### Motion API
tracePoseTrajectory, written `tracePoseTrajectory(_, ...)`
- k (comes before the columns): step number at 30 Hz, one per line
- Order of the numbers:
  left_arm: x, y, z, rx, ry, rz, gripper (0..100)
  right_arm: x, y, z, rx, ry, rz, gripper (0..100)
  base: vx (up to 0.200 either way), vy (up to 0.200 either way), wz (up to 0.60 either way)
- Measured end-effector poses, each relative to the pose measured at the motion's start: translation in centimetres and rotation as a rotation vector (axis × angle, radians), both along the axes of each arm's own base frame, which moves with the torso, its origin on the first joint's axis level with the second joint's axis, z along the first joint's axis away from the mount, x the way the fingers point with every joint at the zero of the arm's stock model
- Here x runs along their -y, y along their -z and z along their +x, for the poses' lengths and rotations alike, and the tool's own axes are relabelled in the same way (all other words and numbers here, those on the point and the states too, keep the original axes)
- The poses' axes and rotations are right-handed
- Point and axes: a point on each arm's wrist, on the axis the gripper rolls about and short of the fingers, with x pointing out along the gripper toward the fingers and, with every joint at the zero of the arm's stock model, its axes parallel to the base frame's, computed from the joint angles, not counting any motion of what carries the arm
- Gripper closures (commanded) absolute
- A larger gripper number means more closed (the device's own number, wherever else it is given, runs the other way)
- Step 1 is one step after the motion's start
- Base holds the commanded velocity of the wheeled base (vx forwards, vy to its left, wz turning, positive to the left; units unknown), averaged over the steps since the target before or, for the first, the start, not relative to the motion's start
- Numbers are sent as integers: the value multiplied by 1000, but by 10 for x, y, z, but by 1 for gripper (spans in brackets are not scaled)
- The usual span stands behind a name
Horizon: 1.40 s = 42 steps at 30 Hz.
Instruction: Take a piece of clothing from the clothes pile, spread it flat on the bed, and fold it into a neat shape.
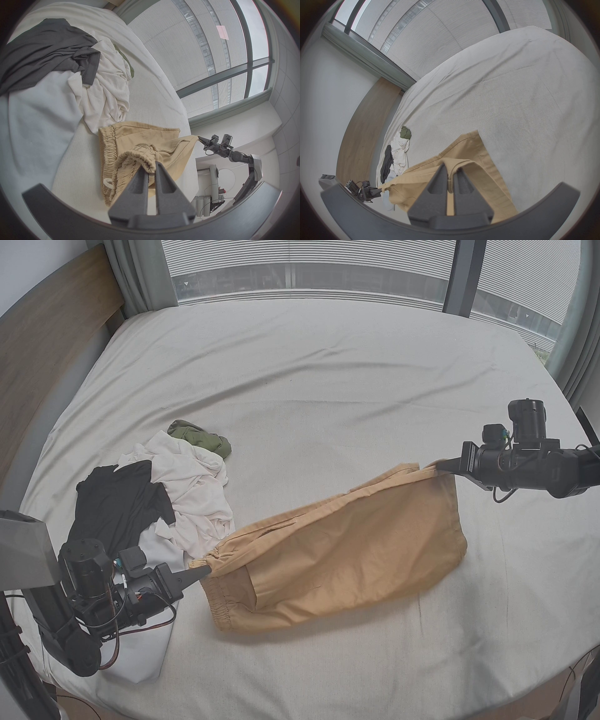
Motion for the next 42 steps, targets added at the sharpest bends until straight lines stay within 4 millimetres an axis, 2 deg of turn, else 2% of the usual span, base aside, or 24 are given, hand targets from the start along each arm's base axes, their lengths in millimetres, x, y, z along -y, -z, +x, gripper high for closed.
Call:
tracePoseTrajectory(2, 0, 1, 2, -3, -5, -5, 100, 0, 0, 2, 0, 0, 0, 100, 0, 0, 0)
tracePoseTrajectory(3, 0, 1, 3, -3, -13, -4, 0, 0, 1, 3, -1, 0, 0, 100, 0, 0, 0)
tracePoseTrajectory(6, 0, 1, 6, 2, -28, -2, 0, 0, 3, 6, -2, 0, -1, 100, 0, 0, 0)
tracePoseTrajectory(7, 1, 1, 7, 3, -31, -2, 0, 0, 4, 7, -2, 0, -2, 0, 0, 0, 0)
tracePoseTrajectory(17, -1, 3, 13, 7, -47, -1, 0, -1, 2, 19, 69, 49, -14, 0, 0, 0, 0)
tracePoseTrajectory(21, -2, 4, 12, 5, -52, -1, 0, 0, 8, 17, 61, 57, -19, 0, 0, 0, 0)
tracePoseTrajectory(34, -4, 0, 3, -1, -47, 0, 0, 10, 21, -31, -28, 70, -35, 0, 0, 0, 0)
tracePoseTrajectory(42, -1, -2, -11, -15, -18, 4, 0, 18, 41, -65, -115, 80, -37, 0, 0, 0, 0)
